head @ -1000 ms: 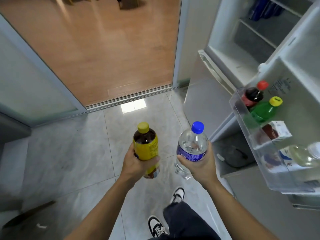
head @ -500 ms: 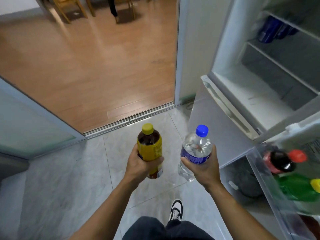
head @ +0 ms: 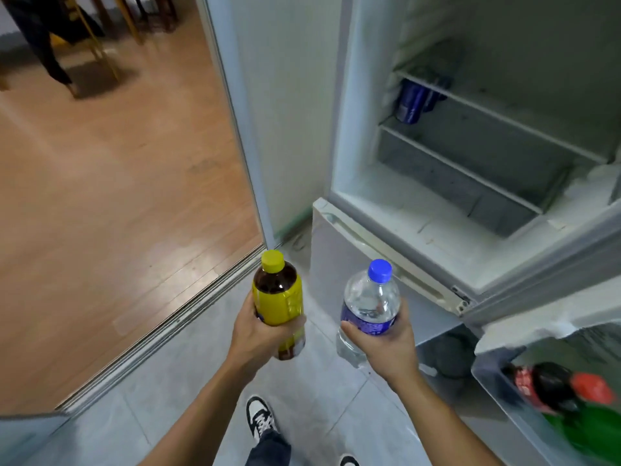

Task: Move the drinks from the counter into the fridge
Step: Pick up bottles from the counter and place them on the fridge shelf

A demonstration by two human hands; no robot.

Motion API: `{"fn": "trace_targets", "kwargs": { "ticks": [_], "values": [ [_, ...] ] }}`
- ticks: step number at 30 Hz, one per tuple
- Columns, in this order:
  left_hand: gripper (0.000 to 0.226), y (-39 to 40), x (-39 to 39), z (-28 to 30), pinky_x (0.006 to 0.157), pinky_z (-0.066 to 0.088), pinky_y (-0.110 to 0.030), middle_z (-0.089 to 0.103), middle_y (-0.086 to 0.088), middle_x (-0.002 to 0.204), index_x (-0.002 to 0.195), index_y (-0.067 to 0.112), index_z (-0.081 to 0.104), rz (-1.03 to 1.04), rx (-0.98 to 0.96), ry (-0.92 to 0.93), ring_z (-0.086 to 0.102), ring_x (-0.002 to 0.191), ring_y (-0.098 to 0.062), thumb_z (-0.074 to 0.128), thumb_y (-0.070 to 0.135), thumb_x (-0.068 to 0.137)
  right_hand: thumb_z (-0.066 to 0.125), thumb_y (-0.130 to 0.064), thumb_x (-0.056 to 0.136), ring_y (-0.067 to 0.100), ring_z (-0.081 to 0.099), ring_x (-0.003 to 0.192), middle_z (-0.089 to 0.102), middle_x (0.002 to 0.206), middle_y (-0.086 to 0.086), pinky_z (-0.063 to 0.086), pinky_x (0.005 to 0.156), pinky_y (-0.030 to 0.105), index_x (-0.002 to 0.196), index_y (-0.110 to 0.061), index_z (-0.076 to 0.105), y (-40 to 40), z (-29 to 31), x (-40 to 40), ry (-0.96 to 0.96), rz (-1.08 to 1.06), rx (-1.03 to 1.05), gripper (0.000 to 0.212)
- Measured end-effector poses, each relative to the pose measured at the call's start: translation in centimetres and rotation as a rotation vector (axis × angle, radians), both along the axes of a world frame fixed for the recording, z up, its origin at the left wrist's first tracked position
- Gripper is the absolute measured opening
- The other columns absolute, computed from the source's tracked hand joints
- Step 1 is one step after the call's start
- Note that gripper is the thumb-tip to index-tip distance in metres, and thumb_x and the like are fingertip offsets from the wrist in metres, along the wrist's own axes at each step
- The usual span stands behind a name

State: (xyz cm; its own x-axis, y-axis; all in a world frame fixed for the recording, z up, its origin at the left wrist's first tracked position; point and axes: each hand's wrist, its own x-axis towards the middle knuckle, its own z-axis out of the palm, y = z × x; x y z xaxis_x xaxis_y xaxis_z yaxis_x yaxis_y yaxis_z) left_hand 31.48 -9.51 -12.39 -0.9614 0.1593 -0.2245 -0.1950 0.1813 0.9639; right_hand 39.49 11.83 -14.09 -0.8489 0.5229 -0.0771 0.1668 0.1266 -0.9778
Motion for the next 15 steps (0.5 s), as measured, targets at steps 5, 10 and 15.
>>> {"fn": "trace_targets", "kwargs": {
  "ticks": [5,10,15],
  "values": [
    [0.066,2.3,-8.3,0.8,0.059,0.058,-0.029,0.074,0.002,0.094,0.110,0.034,0.062,-0.192,0.025,-0.001,0.073,0.079,-0.018,0.089,0.034,0.050,0.091,-0.040,0.047,-0.005,0.066,0.091,0.067,0.104,-0.027,0.048,0.068,0.003,0.110,-0.058,0.050,0.1,1.5,-3.7,0.034,-0.258,0.016,0.077],
    [0.068,6.7,-14.1,2.0,0.071,0.061,-0.048,0.074,-0.006,0.094,0.112,0.021,0.063,-0.344,0.020,0.011,0.072,0.084,-0.030,0.090,0.031,0.050,0.091,-0.039,0.046,-0.003,0.065,0.093,0.065,0.105,-0.026,0.049,0.069,0.005,0.112,-0.050,0.052,2.2,3.1,-6.5,0.069,-0.452,0.047,0.079],
    [0.073,12.7,-18.4,2.7,0.074,0.061,-0.052,0.074,-0.001,0.098,0.114,0.029,0.062,-0.452,0.022,0.037,0.072,0.088,-0.026,0.091,0.037,0.046,0.091,-0.038,0.047,0.002,0.065,0.092,0.064,0.103,-0.020,0.052,0.071,0.011,0.114,-0.040,0.050,6.5,3.7,-9.6,0.090,-0.586,0.103,0.078]
  ]
}}
